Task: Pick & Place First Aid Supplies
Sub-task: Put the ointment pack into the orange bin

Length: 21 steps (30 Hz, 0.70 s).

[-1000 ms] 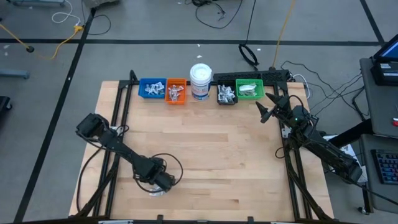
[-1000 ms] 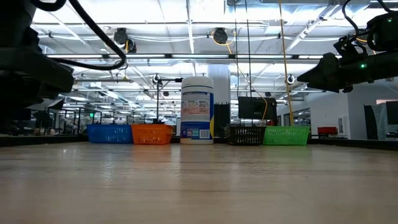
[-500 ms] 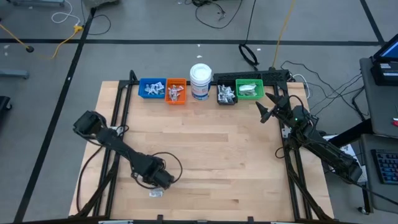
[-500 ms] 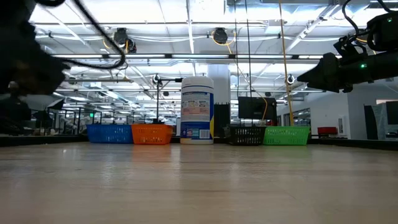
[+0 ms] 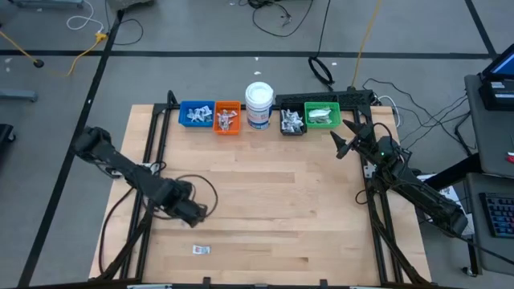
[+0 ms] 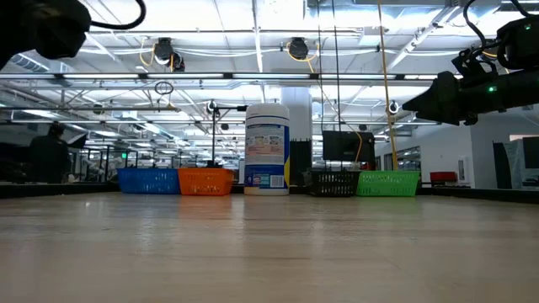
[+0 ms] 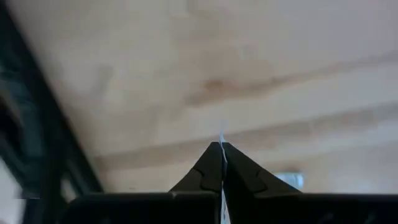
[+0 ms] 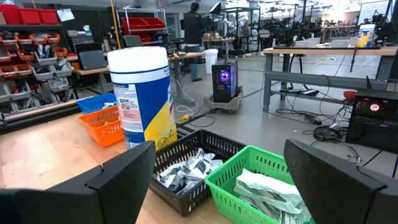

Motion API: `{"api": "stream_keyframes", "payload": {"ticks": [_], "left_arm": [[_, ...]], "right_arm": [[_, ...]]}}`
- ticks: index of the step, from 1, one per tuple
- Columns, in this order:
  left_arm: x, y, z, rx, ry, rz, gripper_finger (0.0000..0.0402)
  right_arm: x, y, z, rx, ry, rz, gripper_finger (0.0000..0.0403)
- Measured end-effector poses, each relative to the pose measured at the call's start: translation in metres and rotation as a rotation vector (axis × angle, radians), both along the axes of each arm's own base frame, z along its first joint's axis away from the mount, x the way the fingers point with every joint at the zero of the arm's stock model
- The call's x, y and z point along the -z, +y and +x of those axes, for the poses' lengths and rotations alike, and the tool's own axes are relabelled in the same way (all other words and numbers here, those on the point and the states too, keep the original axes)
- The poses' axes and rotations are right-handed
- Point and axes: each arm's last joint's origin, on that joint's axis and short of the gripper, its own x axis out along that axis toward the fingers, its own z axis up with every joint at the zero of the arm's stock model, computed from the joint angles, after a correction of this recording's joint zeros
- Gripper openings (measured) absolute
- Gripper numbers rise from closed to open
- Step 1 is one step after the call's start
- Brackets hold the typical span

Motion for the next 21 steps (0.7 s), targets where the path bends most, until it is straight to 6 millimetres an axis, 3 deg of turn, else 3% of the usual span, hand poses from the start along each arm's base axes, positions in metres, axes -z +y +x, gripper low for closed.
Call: {"api": "stream_keyframes", "payload": {"ticks": [7,21], "left_arm": [[-0.014,0.051,0.0,-0.026,0.012,0.074,0.0003],[-0.014,0.207,0.032,0.031,0.011,0.249,0.0001]], "right_arm": [[0.0,0.0,0.0,0.0,0.0,0.0,0.0352],[0.0,0.0,0.0,0.0,0.0,0.0,0.0352]]}}
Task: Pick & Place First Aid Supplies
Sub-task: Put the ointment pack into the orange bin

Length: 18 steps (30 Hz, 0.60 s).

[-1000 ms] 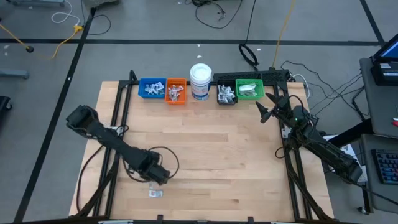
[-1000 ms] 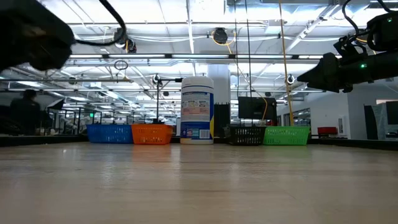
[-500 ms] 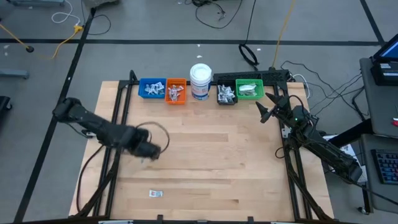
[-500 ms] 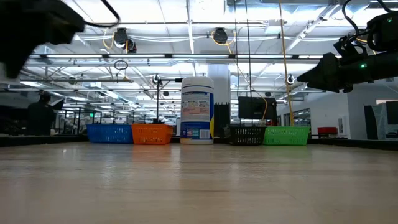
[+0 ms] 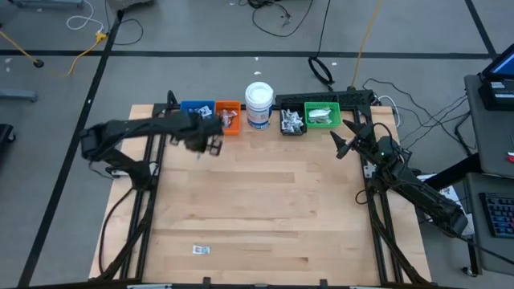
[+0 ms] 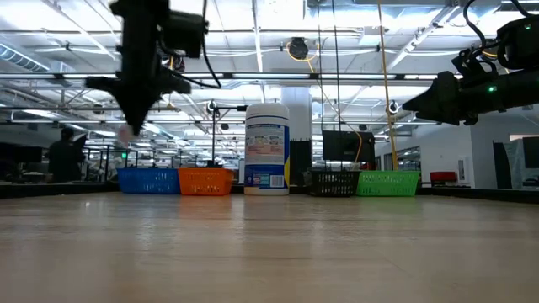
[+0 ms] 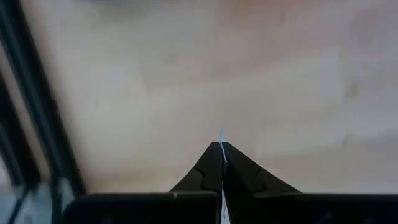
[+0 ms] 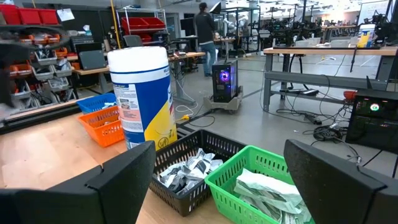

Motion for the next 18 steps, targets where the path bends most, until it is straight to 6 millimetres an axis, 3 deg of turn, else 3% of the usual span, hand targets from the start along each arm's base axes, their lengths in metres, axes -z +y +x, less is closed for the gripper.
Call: {"api": "stream_keyframes", "payload": {"ticks": [10,18], "left_arm": [[0.005,0.096,0.043,0.071,-0.152,0.213,0.0001],[0.025,0.14,0.055,0.082,-0.161,0.279,0.0]], "right_arm": [[0.0,0.0,0.0,0.0,0.0,0.0,0.0352],[0.0,0.0,0.0,0.0,0.0,0.0,0.0352]]}}
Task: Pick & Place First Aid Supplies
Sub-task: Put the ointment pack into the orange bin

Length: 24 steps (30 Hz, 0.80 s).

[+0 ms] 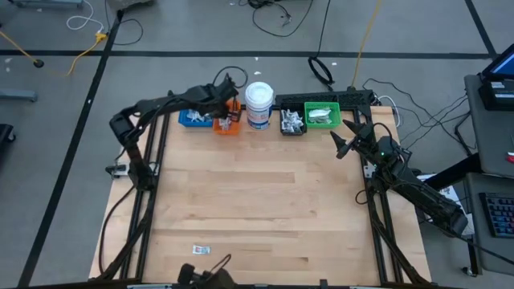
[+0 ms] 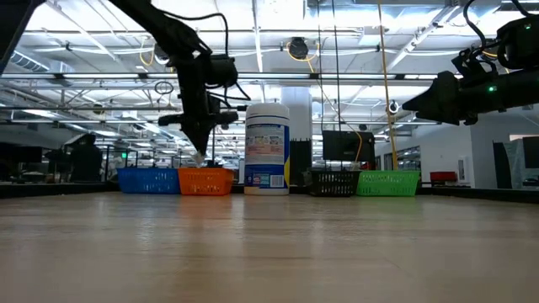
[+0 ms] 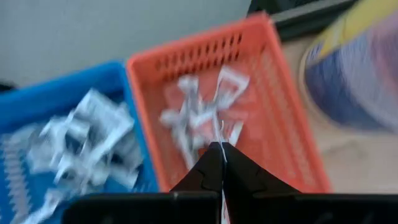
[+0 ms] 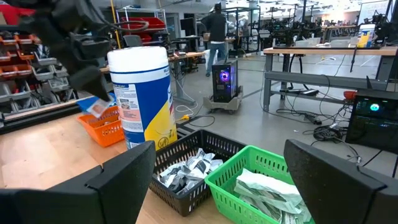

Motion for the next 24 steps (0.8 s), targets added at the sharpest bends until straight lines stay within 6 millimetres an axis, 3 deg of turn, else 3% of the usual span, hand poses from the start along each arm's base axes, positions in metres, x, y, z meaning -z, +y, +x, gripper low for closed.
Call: {"api": "stream_keyframes", "payload": {"ticks": [6,13,17,24], "left_arm": [[0.009,0.018,0.0,-0.016,-0.046,0.018,0.0],[0.01,0.022,-0.003,-0.043,-0.051,0.013,0.0022],[0.01,0.023,-0.004,-0.032,-0.065,-0.006,0.0067],[0.005,0.016,-0.001,-0.02,-0.078,-0.002,0.0182]], "right_arm": [[0.0,0.0,0.0,0.0,0.0,0.0,0.0352],[0.0,0.0,0.0,0.0,0.0,0.0,0.0352],[0.0,0.0,0.0,0.0,0.0,0.0,0.0352],[0.0,0.0,0.0,0.0,0.0,0.0,0.0352]]}}
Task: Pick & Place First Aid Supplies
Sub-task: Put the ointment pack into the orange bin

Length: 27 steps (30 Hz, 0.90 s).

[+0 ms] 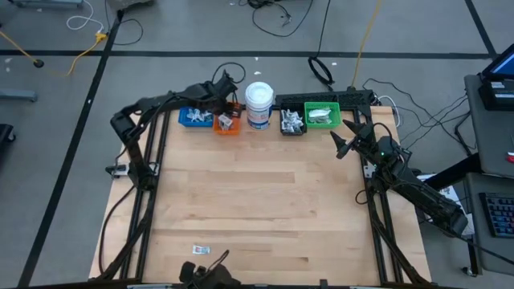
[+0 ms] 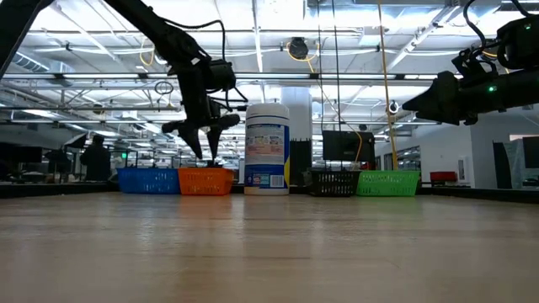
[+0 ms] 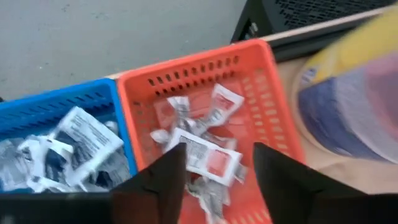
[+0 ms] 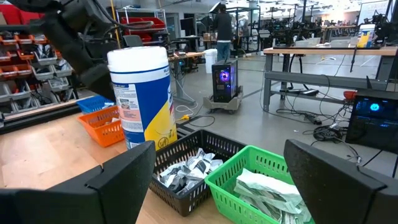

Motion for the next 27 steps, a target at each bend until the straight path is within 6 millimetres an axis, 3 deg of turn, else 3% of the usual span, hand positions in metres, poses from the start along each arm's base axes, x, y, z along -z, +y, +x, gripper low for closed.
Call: {"api": "stream_keyframes", "payload": {"ticks": [5,11,20,27], "left_arm": [[-0.005,-0.024,0.002,-0.023,-0.042,-0.005,0.0239],[-0.003,-0.072,0.0,-0.067,-0.061,-0.01,0.0275],[0.019,-0.156,-0.004,-0.115,-0.113,-0.125,0.0285],[0.037,-0.223,-0.007,-0.035,-0.094,-0.227,0.0285]], "right_arm": [[0.0,0.0,0.0,0.0,0.0,0.0,0.0352],[0.0,0.0,0.0,0.0,0.0,0.0,0.0352],[0.0,0.0,0.0,0.0,0.0,0.0,0.0352],[0.0,0.0,0.0,0.0,0.0,0.0,0.0352]]}}
